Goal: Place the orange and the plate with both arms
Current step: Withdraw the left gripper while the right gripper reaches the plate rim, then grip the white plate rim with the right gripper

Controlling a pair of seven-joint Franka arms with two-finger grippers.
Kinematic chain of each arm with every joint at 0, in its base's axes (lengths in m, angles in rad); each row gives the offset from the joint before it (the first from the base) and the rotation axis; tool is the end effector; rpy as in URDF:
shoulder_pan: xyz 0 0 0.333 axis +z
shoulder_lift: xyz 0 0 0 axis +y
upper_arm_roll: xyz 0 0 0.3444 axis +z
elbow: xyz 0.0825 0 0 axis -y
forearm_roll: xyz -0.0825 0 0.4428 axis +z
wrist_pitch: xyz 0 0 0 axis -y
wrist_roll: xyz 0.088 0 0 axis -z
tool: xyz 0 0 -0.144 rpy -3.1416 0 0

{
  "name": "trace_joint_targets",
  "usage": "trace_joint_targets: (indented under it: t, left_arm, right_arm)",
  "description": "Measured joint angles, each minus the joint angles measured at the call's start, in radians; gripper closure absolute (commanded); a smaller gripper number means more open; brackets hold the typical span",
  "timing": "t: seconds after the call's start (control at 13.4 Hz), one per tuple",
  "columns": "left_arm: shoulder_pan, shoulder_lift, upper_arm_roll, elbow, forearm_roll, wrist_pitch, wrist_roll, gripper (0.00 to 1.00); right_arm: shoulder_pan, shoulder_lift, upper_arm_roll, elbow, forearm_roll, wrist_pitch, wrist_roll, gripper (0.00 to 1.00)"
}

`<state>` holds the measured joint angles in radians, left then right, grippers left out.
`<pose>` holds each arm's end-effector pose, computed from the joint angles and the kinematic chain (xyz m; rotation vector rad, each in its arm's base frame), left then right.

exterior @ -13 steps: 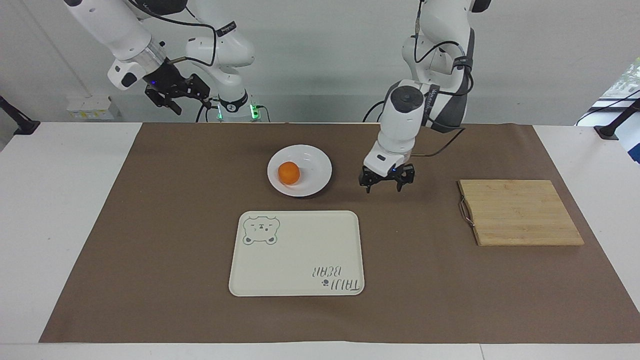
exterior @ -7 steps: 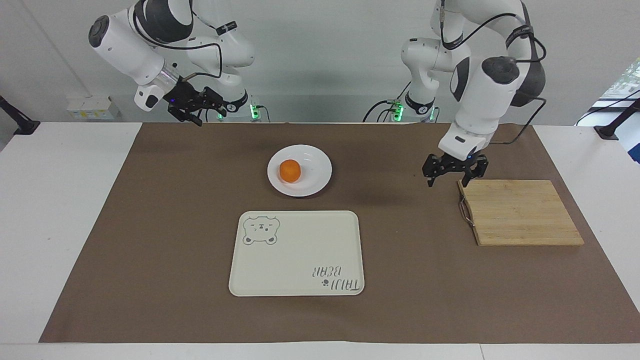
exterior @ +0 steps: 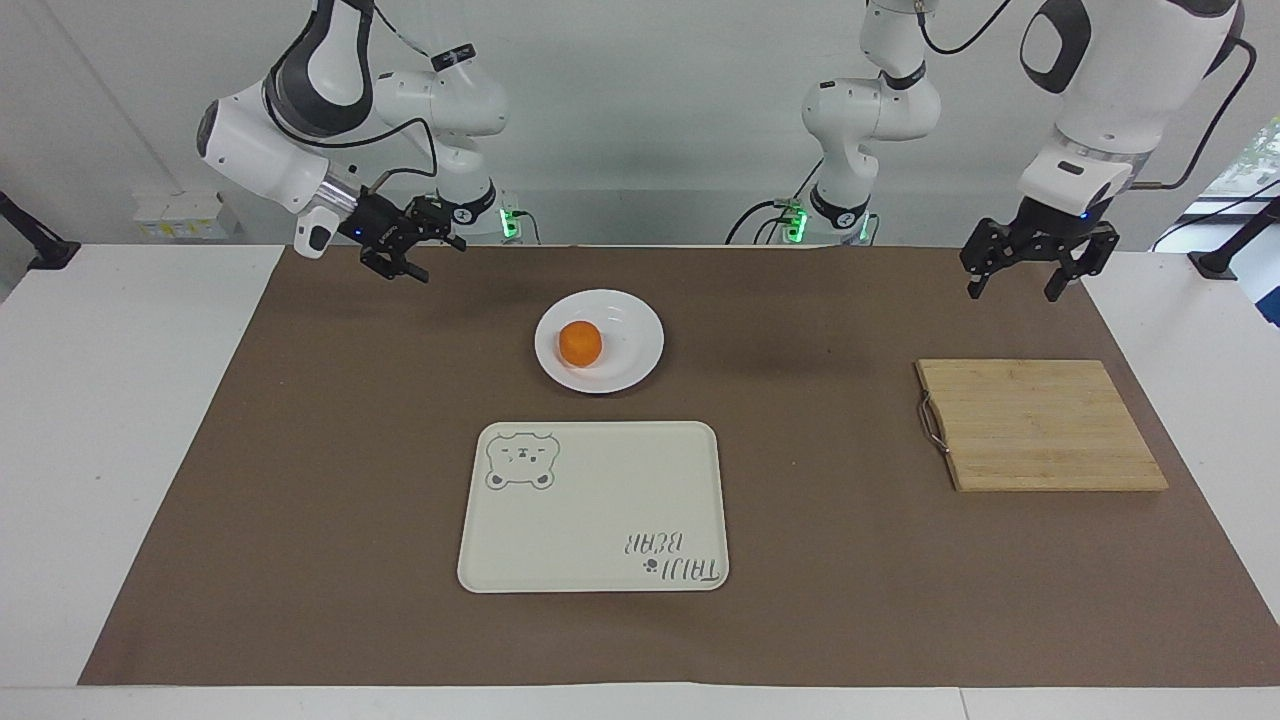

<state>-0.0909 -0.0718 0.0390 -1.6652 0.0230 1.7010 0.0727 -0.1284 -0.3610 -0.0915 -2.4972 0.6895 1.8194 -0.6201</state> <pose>0.6045 -0.0276 0.6212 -3.1096 0.1966 -0.1674 0.4328 -0.0187 0.3771 -2.4034 -0.1483 0.0169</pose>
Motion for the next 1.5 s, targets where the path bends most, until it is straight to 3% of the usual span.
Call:
trace_joint_targets:
  t: [0.3, 0.52, 0.97, 1.2, 1.5]
  left_arm:
    - [0.011, 0.094, 0.000, 0.184, -0.009, -0.143, 0.001, 0.00]
    - [0.018, 0.104, -0.001, 0.190, -0.009, -0.148, 0.001, 0.00]
    - [0.026, 0.104, 0.000, 0.171, -0.009, -0.149, 0.001, 0.00]
    - [0.028, 0.097, 0.000, 0.152, -0.009, -0.149, 0.001, 0.00]
    - [0.028, 0.091, 0.000, 0.145, -0.009, -0.149, 0.001, 0.00]
  right_arm:
    - [0.099, 0.117, 0.005, -0.008, 0.151, 0.108, -0.074, 0.00]
    - [0.160, 0.195, 0.008, -0.008, 0.209, 0.156, -0.118, 0.00]
    - [0.159, 0.315, 0.003, -0.023, 0.299, 0.164, -0.285, 0.00]
    - [0.171, 0.324, 0.004, -0.043, 0.347, 0.179, -0.294, 0.00]
    - [0.262, 0.339, 0.007, -0.071, 0.452, 0.270, -0.296, 0.00]
